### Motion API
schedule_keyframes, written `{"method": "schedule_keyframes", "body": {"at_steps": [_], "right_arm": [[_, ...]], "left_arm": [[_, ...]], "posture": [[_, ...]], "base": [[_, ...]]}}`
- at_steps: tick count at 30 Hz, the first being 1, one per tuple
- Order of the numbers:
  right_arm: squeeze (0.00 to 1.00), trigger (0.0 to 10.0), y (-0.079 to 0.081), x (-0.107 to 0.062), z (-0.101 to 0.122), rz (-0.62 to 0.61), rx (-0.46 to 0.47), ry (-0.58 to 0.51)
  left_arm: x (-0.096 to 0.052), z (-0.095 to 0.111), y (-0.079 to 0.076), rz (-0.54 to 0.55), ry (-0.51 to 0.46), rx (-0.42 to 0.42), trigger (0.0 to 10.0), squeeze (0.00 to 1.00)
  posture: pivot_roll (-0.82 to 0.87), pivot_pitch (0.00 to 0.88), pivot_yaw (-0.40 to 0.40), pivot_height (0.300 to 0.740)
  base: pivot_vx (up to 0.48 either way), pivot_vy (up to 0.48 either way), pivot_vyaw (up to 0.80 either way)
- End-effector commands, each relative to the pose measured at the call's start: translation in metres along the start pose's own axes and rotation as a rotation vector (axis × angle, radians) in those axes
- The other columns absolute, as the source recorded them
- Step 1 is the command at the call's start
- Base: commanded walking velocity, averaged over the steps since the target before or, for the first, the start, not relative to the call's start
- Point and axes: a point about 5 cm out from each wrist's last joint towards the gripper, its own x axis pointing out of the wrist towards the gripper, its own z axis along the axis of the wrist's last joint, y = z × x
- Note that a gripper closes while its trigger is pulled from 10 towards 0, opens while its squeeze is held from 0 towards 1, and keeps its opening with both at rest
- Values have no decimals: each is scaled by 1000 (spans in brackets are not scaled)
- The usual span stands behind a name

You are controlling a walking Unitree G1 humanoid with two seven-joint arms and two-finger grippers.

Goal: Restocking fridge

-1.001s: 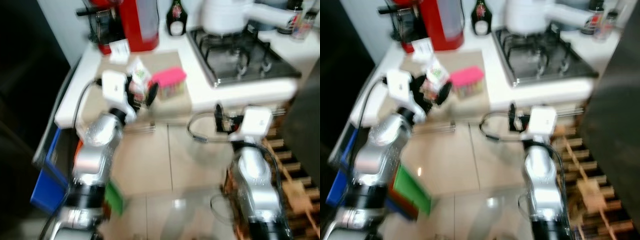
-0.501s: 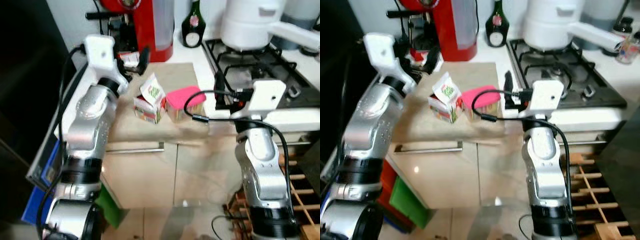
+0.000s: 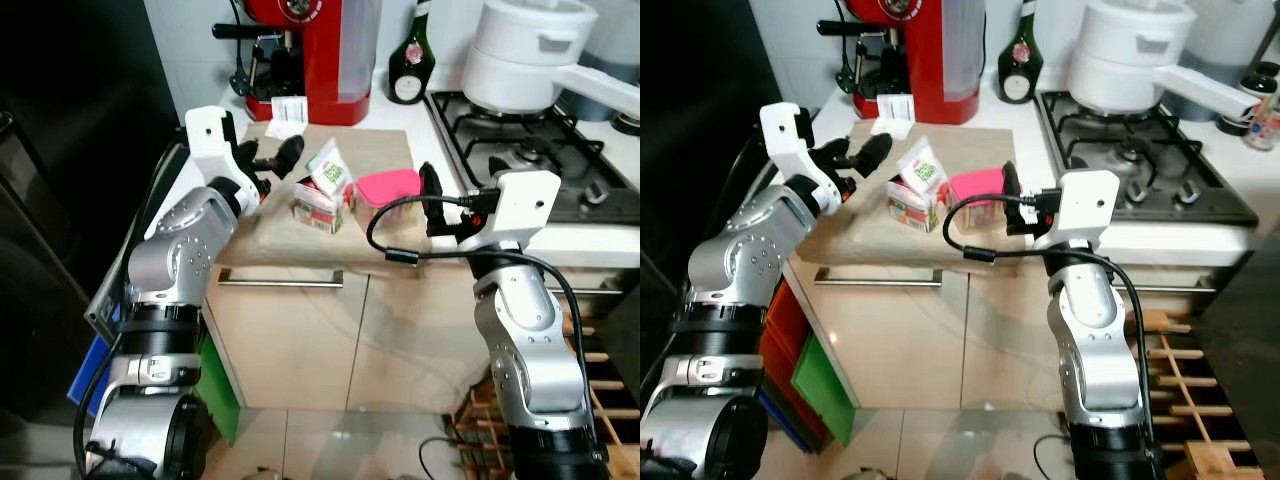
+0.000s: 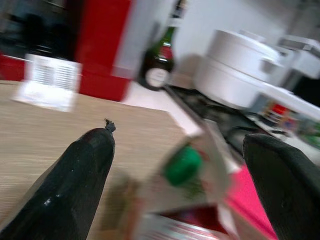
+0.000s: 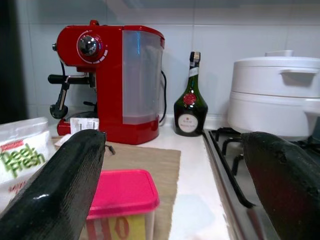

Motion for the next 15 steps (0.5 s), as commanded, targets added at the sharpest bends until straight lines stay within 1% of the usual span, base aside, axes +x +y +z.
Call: {"method": "schedule_keyframes", "body": {"at_steps": [1,2,3,4,5,6,8,9,11,15], "right_arm": [[0,10000,-1,1,3,5,8,-1],[0,10000,-1,1,2,6,8,0],[0,10000,-1,1,2,6,8,0],[0,10000,-1,1,2,4,7,4],[0,10000,-1,1,2,2,6,5],[0,10000,-1,1,2,2,6,5],[0,10000,-1,1,1,2,6,6],[0,10000,-1,1,1,3,7,7],[0,10000,1,2,1,8,9,9],[0,10000,2,2,0,7,12,10]], "left_arm": [[4,11,-9,-32,-36,52,10000,0],[3,14,-10,-28,-59,64,10000,0],[3,14,-10,-28,-59,64,10000,0],[2,26,-9,-8,-146,62,10000,0],[1,33,-7,3,-193,46,10000,0],[1,33,-7,3,-193,46,10000,0],[-1,45,-7,16,-260,65,10000,0],[0,47,-8,11,-269,69,10000,0],[5,41,-14,-8,-221,89,10000,0],[11,24,-19,-30,-145,82,10000,0]], "posture": [[-57,0,35,732],[-57,0,35,732],[-57,0,35,732],[-59,0,33,732],[-59,0,32,732],[-59,0,32,732],[-58,0,29,732],[-58,0,29,732],[-56,0,31,732],[-62,0,37,732]], "base": [[0,0,0],[0,0,0],[0,0,0],[0,0,0],[0,0,0],[0,0,0],[0,0,0],[0,0,0],[0,0,0],[0,0,0]]}}
